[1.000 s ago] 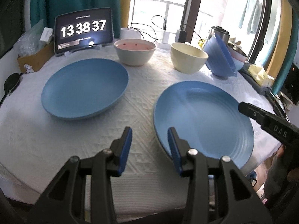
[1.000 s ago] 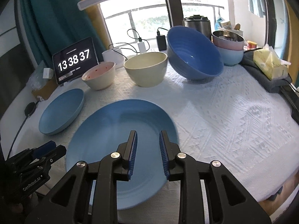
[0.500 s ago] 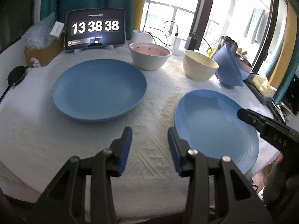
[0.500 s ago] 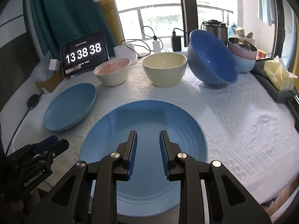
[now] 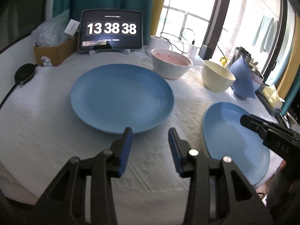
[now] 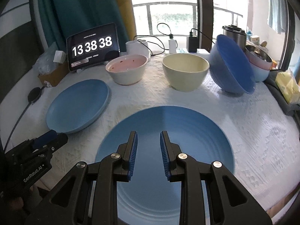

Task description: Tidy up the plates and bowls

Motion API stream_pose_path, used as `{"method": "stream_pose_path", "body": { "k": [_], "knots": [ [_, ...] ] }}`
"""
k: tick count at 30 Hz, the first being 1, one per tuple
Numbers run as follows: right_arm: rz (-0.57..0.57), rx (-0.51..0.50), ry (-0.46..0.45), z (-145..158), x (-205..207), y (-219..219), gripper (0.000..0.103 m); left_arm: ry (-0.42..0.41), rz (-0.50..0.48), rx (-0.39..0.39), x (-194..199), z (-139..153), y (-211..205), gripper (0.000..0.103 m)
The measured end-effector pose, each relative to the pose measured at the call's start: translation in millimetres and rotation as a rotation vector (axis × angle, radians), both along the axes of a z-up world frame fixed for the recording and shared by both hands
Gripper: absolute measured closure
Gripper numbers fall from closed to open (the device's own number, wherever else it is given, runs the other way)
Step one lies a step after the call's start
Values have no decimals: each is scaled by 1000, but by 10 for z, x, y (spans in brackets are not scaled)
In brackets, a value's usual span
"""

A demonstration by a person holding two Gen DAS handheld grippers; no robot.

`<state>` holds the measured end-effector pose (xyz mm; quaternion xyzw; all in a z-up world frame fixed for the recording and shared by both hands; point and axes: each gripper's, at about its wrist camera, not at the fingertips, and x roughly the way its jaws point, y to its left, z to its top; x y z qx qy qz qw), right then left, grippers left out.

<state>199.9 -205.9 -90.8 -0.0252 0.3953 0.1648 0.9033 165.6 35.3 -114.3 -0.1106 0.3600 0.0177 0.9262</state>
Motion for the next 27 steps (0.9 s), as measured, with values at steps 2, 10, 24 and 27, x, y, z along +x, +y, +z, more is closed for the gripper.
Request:
{"method": "stream_pose_path", "body": {
  "k": [2,10,24,27],
  "knots": [
    [9,-6,-2,11,27,66,76,-5,9,0,7,4,56,62],
    [40,-25,-4,31,106,302,76,-55,55,55,13,34,255,62],
    [78,-61,17,-26,243,657,76,-69,131,71,109,-10,661,62],
    [85,-65,24,-52,279,732,76,-62,149,71,140,-42,764,62]
  ]
}}
